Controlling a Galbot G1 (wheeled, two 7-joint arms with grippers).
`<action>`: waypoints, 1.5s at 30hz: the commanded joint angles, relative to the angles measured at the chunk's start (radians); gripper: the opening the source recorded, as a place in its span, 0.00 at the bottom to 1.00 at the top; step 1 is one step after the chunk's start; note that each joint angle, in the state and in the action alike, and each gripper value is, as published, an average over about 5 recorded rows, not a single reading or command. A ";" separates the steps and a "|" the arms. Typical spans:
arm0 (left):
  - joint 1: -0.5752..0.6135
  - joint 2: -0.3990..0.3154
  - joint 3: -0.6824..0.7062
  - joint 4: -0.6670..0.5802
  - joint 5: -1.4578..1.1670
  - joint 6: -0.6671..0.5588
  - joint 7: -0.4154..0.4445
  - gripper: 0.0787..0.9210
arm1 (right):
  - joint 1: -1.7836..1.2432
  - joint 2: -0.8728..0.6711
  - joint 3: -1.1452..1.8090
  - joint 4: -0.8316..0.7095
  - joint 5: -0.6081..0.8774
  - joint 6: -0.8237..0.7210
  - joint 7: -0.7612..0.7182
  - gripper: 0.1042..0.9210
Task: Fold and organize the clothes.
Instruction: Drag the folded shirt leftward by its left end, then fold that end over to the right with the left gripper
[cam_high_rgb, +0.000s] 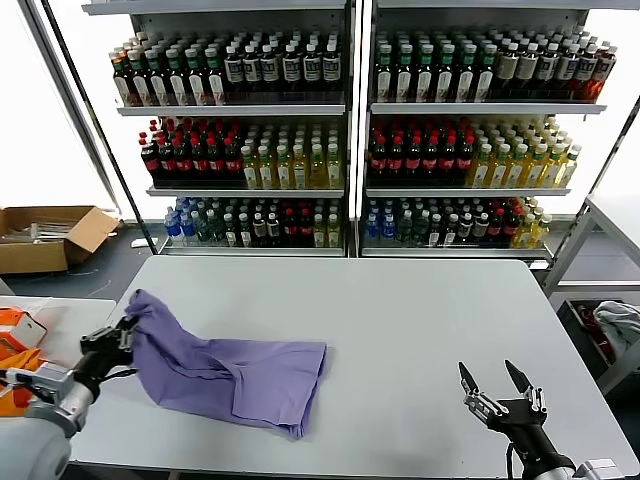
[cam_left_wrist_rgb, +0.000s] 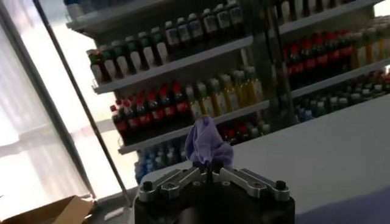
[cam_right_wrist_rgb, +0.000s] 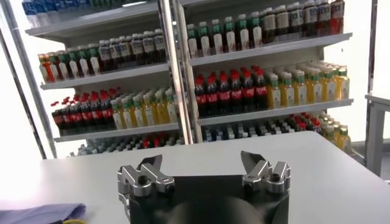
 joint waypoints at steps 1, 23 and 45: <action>-0.087 -0.026 0.257 -0.123 0.029 0.060 -0.011 0.03 | 0.000 0.002 -0.004 -0.003 -0.002 -0.002 0.001 0.88; -0.147 -0.219 0.545 0.019 0.192 0.082 -0.023 0.06 | 0.038 0.026 -0.057 -0.027 -0.035 -0.014 0.005 0.88; -0.024 -0.133 0.324 -0.293 -0.023 0.204 -0.053 0.77 | 0.072 0.025 -0.080 -0.036 -0.047 -0.022 0.007 0.88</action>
